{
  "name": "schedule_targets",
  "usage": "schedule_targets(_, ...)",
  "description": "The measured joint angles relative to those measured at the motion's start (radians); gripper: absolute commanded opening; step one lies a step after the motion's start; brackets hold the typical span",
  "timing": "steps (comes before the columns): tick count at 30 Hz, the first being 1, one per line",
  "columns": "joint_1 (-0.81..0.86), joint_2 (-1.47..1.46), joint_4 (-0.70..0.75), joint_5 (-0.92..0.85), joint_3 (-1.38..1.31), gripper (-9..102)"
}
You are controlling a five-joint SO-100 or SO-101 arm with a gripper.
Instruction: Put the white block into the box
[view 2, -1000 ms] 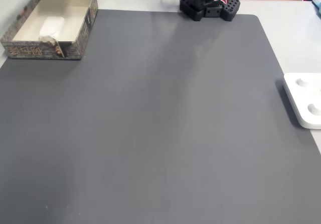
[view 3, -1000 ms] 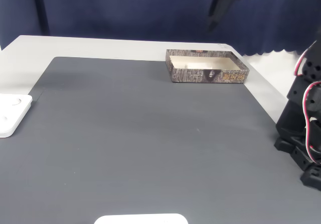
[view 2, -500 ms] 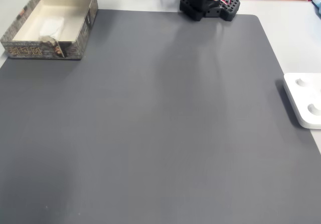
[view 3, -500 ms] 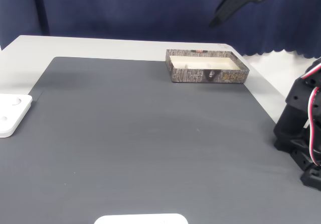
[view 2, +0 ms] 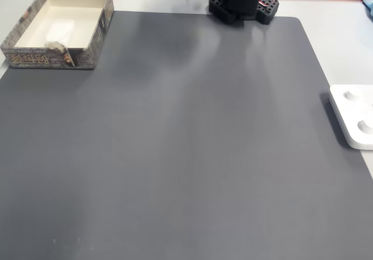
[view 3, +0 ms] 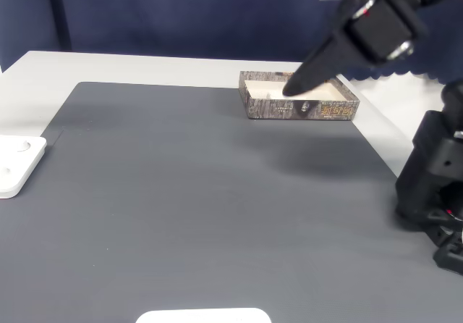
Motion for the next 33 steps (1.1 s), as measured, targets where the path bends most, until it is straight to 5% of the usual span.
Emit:
schedule_targets(12,-0.281,0.101,-0.092,-0.172,0.179,-2)
schedule_targets(33,-0.321,0.578,-0.129,-0.173,0.63,-2)
